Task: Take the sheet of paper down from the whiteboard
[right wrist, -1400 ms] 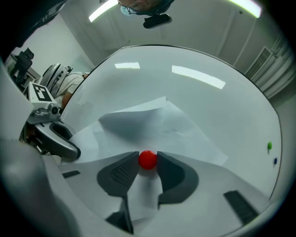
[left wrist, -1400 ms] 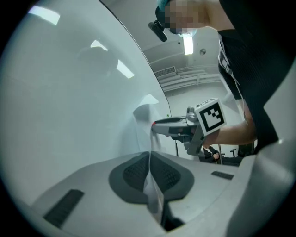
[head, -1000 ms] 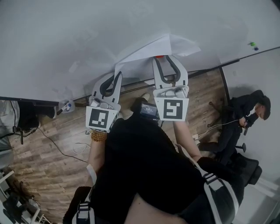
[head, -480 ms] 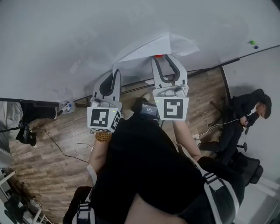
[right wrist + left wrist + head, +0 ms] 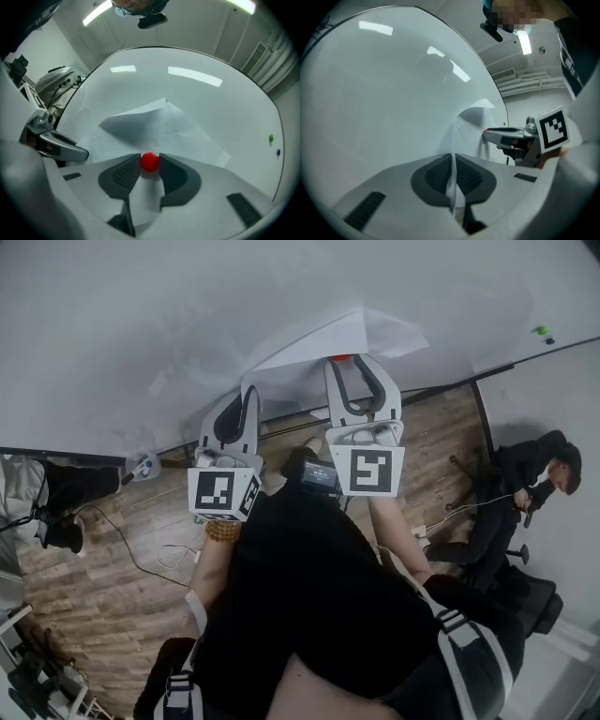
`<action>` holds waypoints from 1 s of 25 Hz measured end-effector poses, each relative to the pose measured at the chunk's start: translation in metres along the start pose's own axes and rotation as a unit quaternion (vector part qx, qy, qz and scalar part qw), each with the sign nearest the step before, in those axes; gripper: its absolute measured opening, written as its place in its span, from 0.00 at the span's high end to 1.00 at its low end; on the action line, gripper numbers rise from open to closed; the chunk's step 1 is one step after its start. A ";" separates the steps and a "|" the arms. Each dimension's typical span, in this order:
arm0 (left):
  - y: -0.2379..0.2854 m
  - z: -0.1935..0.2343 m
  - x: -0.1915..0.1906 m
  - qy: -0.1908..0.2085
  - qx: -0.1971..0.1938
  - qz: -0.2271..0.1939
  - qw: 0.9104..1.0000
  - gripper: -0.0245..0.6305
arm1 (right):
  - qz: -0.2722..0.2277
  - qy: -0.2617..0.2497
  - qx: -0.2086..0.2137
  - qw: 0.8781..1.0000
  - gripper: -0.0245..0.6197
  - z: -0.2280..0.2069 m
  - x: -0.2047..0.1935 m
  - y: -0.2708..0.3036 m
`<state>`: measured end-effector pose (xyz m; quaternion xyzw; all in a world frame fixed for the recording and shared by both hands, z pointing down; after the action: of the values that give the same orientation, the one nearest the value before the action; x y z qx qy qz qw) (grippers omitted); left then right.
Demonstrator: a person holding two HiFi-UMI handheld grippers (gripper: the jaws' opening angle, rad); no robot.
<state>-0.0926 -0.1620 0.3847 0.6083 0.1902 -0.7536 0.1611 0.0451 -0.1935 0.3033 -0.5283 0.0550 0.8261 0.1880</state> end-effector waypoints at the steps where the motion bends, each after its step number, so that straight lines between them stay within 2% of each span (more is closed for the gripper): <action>1: 0.000 0.000 0.000 -0.001 0.001 -0.001 1.000 0.95 | 0.001 0.006 -0.002 1.000 0.78 0.000 0.000 0.000; 25: 0.001 0.000 -0.001 -0.001 0.009 -0.010 1.000 0.95 | 0.011 0.011 -0.002 1.000 0.78 -0.001 -0.003 0.000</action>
<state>-0.0918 -0.1624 0.3856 0.6068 0.1891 -0.7575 0.1488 0.0465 -0.1943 0.3053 -0.5375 0.0612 0.8221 0.1775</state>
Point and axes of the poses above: the fingertips, and each gripper's own axes: y forward along the fingers, z to its left, x out of its top, the point moved 3 cm from there along -y, backward along the fingers, and after that the axes turned 5 degrees about -x, right-handed, at the moved point
